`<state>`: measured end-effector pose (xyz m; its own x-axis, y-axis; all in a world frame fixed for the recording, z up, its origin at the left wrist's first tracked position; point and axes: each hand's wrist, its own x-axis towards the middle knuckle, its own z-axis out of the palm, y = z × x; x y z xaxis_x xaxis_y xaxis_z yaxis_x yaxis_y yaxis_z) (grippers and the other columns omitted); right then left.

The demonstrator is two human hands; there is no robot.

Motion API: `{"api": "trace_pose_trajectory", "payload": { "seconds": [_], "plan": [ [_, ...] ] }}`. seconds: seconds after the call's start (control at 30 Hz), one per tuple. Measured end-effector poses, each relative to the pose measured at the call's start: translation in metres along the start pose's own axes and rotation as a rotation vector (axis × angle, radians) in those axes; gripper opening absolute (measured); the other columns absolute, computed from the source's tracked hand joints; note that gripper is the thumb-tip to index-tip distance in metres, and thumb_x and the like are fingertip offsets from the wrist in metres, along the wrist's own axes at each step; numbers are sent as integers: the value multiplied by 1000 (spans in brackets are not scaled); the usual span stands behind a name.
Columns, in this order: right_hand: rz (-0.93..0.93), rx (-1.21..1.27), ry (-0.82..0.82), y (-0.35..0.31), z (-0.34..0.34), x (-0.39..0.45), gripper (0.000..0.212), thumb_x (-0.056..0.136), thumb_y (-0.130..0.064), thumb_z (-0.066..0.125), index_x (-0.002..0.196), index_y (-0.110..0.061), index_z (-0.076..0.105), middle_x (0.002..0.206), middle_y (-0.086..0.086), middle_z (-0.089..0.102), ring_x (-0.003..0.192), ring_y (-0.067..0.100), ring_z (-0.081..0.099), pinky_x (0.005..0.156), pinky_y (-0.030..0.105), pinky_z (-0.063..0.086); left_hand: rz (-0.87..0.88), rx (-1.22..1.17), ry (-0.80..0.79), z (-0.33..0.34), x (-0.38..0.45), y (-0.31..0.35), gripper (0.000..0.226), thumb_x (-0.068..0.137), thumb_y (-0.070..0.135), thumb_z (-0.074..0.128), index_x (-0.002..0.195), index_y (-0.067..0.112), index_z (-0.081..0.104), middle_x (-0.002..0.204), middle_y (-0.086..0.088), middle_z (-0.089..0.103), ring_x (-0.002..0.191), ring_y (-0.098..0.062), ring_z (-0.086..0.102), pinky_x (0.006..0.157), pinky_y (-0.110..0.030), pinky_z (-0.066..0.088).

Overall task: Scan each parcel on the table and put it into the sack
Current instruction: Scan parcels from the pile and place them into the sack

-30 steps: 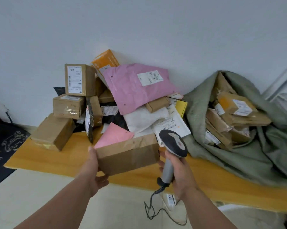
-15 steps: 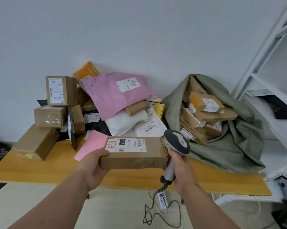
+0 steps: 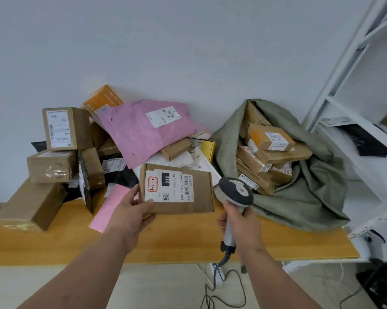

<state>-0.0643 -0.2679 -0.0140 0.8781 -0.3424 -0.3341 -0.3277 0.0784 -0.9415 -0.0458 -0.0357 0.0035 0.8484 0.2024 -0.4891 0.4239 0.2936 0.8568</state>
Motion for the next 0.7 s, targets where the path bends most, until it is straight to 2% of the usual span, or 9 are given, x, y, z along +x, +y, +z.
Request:
{"api": "trace_pose_trajectory", "payload": {
  "seconds": [0.17,0.3,0.37,0.43,0.57,0.7],
  "plan": [
    [23,-17,-139,-21,12,-3,16,95,-25,64,99,-10,63,69,9,67,62,25,70,58,34,54,21,-35,-2,7,15,12,58,94,2,61,145,18,42,124,-9,65,113,-26,62,99,-49,51],
    [20,-46,-197,-30,19,-2,13,95,-22,64,95,-9,62,66,7,64,58,23,66,52,28,50,24,-47,-34,15,28,20,46,94,3,61,137,13,48,123,-10,65,113,-27,63,99,-48,52],
    [26,-45,-196,-32,21,-1,13,95,-21,64,95,-9,62,68,9,64,58,23,64,50,25,50,23,-54,-46,19,32,23,35,94,4,60,126,16,52,119,-9,66,112,-26,63,100,-48,51],
    [25,-62,-192,-34,21,2,12,95,-21,64,95,-9,62,69,9,64,60,25,64,53,28,50,37,-44,-41,22,35,27,32,96,6,59,124,20,54,115,-7,67,110,-24,62,100,-47,51],
    [-21,-187,-202,-38,19,8,12,94,-20,62,89,-8,62,69,9,64,60,23,62,58,31,52,156,111,19,28,43,40,44,98,19,60,141,20,51,117,-4,67,109,-23,62,98,-45,52],
    [-125,-366,-269,-39,17,9,10,92,-17,62,83,-18,58,65,3,59,53,15,58,56,25,51,320,362,39,35,55,56,39,96,30,61,134,25,56,115,-3,65,101,-23,61,90,-43,54]
  ]
}}
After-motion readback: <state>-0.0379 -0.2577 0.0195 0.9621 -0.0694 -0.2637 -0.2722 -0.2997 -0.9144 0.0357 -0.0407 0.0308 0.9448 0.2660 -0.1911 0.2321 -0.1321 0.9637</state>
